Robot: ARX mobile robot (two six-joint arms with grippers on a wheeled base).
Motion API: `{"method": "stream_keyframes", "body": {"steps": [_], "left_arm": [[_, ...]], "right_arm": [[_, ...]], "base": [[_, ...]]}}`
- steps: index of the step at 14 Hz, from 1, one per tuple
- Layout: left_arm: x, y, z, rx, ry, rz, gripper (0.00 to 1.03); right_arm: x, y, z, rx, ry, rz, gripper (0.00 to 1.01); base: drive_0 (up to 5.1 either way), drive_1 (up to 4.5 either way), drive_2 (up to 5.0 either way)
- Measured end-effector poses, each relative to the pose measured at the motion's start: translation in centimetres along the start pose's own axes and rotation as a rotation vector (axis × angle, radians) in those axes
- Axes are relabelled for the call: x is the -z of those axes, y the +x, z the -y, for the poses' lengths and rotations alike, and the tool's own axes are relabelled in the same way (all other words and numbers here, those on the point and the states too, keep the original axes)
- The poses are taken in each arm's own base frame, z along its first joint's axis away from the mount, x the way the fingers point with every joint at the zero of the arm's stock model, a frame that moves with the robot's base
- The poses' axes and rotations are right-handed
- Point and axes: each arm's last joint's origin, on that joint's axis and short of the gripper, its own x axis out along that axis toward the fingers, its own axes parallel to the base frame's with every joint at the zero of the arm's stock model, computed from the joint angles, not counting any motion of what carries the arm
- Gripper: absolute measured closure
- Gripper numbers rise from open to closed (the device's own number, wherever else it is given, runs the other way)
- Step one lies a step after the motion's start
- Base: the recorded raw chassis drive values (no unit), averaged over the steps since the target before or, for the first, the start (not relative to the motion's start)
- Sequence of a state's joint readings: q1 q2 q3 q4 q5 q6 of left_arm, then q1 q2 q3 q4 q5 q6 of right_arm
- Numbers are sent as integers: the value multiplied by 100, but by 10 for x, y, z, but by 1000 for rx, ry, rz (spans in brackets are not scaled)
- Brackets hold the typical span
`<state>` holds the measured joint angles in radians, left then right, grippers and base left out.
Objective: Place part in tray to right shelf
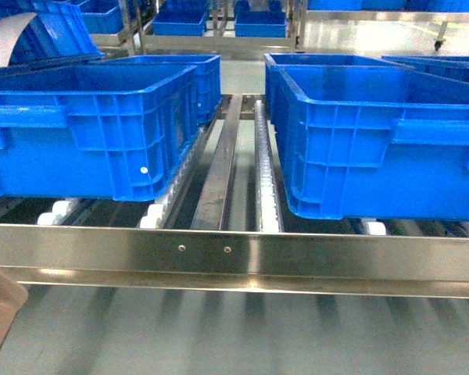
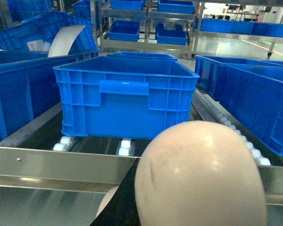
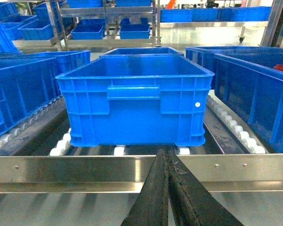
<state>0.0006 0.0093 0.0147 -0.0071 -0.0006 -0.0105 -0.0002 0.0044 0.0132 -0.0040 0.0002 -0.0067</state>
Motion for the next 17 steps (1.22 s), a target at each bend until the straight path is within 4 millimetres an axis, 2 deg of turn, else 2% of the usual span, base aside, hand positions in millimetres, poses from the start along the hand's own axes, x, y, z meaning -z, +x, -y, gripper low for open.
{"method": "stream_keyframes", "body": {"steps": [1,3,5,6,17], "left_arm": [[0,0,0,0,0,-5,87],[0,0,0,0,0,-2,87],[0,0,0,0,0,-2,87],[0,0,0,0,0,-2,87],[0,0,0,0,0,-2,87]], "right_arm": [[0,0,0,0,0,0,99],[0,0,0,0,0,0,37],[0,0,0,0,0,0,4],[0,0,0,0,2,0,2],[0,0,0,0,2,0,3]], "base": [[0,0,0],[0,0,0],[0,0,0],[0,0,0],[0,0,0]]}}
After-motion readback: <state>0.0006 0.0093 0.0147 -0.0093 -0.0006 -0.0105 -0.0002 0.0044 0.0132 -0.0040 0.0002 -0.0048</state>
